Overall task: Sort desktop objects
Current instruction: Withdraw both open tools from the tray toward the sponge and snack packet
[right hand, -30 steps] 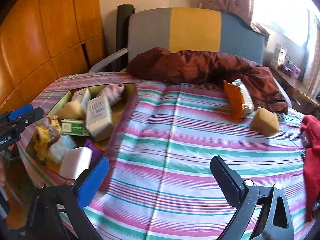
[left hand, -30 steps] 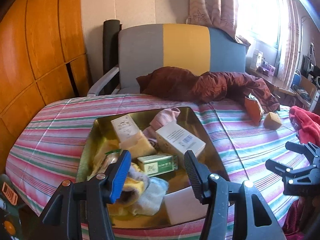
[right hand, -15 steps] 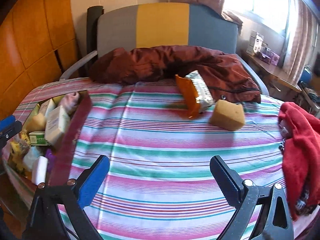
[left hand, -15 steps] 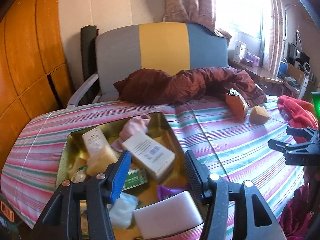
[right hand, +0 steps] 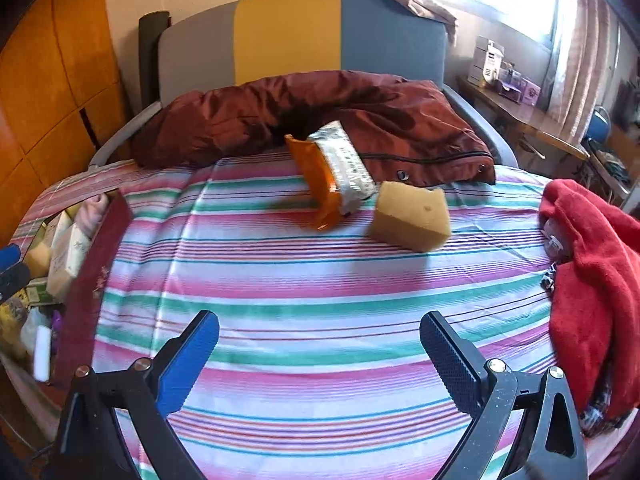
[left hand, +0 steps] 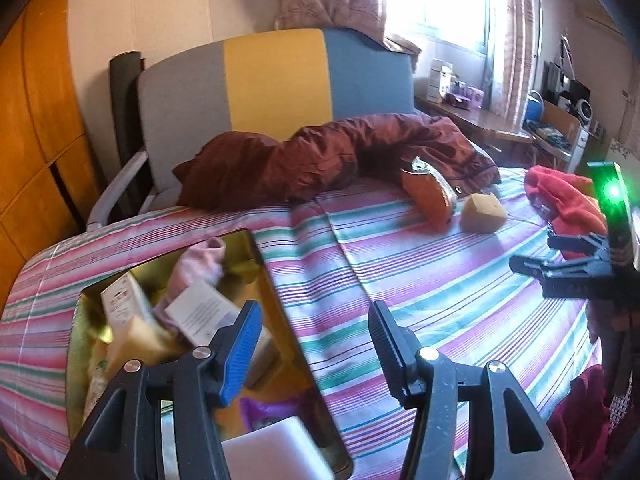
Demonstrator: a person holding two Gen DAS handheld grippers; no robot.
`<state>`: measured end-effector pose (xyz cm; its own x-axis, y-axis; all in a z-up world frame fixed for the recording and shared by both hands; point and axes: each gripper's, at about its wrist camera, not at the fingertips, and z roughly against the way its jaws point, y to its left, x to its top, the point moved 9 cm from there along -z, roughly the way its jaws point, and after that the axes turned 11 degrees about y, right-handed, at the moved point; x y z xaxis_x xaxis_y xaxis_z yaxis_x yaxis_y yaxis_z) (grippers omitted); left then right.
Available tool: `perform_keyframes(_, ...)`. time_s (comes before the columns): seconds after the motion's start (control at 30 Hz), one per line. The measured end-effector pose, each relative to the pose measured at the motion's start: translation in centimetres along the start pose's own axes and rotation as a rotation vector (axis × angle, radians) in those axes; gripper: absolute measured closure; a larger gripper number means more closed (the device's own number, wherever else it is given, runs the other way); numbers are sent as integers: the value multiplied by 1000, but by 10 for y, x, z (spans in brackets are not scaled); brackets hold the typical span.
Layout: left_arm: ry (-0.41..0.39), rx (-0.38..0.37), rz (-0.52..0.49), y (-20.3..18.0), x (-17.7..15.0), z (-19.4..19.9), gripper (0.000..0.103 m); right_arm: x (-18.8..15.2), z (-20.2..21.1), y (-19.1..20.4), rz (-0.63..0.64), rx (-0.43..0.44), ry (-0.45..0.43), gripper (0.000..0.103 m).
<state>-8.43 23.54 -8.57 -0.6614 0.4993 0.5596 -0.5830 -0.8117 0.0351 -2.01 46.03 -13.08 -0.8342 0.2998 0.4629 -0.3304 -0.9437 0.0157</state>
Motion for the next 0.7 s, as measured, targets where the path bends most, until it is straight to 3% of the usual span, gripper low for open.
perform_keyframes(0.43, 101, -131, -32, -54, 21, -39, 47, 39, -38, -105, -115, -60, 6, 1)
perform_keyframes(0.7, 141, -186, -8, -74, 48, -63, 47, 67, -69, -108, -121, -27, 21, 0)
